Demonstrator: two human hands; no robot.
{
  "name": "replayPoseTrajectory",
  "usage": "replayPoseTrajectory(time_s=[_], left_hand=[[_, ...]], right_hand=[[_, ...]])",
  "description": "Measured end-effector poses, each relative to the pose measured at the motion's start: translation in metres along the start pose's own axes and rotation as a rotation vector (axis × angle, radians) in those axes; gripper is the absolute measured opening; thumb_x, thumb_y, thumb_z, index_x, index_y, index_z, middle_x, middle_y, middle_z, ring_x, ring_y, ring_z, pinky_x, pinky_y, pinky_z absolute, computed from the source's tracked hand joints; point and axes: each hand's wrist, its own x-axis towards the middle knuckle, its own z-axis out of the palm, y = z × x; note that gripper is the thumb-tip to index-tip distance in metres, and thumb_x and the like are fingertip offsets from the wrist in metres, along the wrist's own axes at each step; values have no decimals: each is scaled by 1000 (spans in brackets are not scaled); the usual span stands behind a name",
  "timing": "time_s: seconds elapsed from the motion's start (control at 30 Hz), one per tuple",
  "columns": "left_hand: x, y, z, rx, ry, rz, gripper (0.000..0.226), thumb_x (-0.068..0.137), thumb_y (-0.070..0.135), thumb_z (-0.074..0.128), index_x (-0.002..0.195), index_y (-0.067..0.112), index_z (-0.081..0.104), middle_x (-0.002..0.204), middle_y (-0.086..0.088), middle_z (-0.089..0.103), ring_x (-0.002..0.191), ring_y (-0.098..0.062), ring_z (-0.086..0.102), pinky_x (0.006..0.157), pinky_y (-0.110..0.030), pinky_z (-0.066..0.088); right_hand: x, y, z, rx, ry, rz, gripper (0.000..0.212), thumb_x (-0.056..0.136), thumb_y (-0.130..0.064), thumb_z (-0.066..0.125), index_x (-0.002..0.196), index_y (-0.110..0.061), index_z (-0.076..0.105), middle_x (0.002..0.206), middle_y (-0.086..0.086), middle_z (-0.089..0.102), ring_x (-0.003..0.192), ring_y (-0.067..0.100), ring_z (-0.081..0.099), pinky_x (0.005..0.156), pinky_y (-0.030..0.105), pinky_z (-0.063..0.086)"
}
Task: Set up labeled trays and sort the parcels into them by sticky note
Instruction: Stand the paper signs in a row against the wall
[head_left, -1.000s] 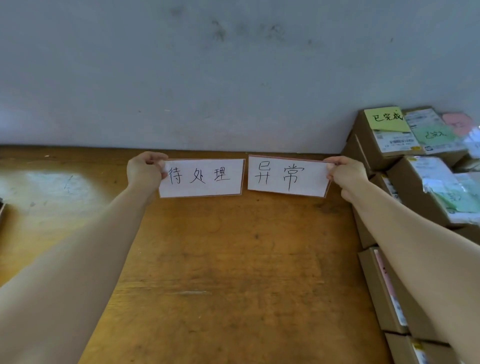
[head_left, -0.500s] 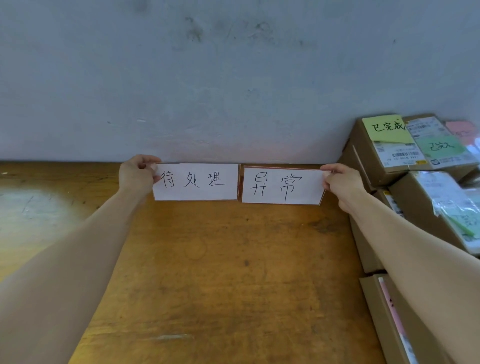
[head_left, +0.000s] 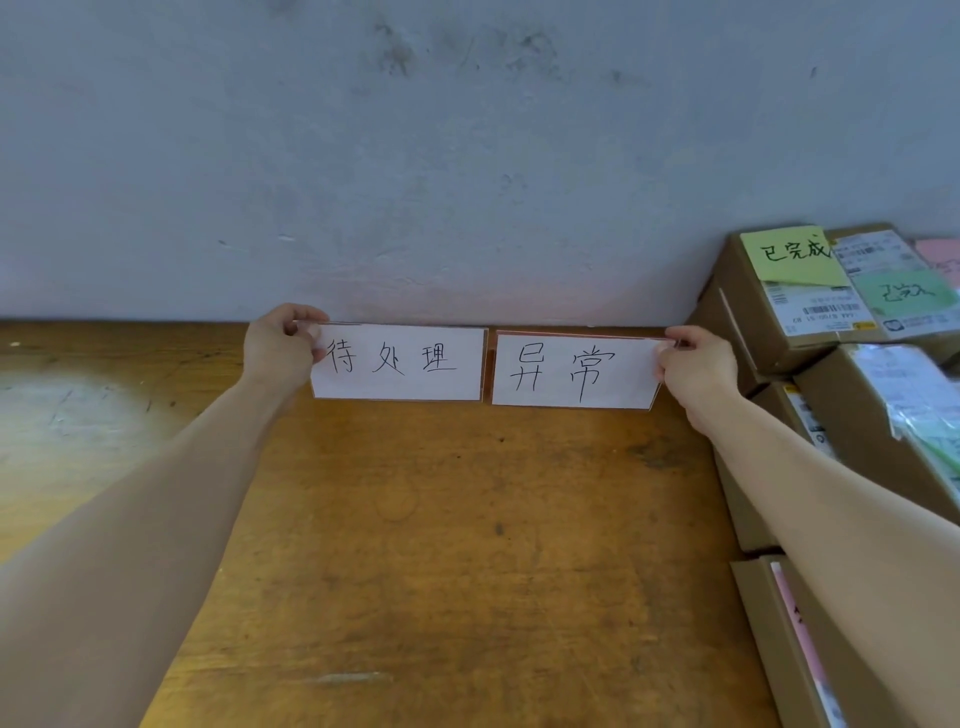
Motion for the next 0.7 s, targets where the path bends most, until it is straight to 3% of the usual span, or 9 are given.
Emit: replayPoseTrajectory(time_s=[0.17, 0.27, 0.4, 0.53, 0.7], left_hand=[[-7, 2, -1, 79, -23, 7, 24, 96, 2, 45, 100, 17, 62, 77, -2, 48, 83, -19, 53, 84, -37, 50], [-8, 1, -7, 165, -15, 3, 41, 94, 4, 48, 131, 21, 50, 107, -4, 53, 95, -20, 55, 88, -36, 49], [-20, 9, -15, 306, 14, 42, 46, 93, 13, 53, 137, 16, 41, 132, -11, 43, 117, -28, 48, 95, -43, 47], [-51, 39, -19, 387, -24, 261, 40, 96, 11, 48, 135, 13, 43, 138, -10, 35, 117, -24, 45, 90, -33, 43], [-98, 93, -47, 517, 28, 633, 38, 94, 10, 49, 132, 10, 46, 135, -10, 40, 122, -27, 38, 104, -38, 29]], right_hand=[[-19, -7, -2, -243, 122, -103, 36, 95, -15, 45, 130, -5, 46, 122, 17, 55, 109, 33, 54, 82, 35, 44], [-31, -15, -2, -320, 91, -240, 39, 93, -11, 46, 131, -3, 46, 126, 18, 52, 115, 33, 49, 91, 40, 45], [-59, -37, -3, -362, 29, -432, 37, 95, -15, 49, 131, -5, 50, 128, 14, 52, 121, 28, 44, 93, 34, 39], [-99, -74, -1, -416, -40, -671, 36, 96, -13, 47, 131, -8, 50, 134, 9, 50, 126, 24, 38, 100, 33, 34], [-158, -125, 3, -481, -54, -974, 42, 94, -16, 50, 135, -10, 44, 142, 7, 41, 134, 24, 29, 107, 35, 25]])
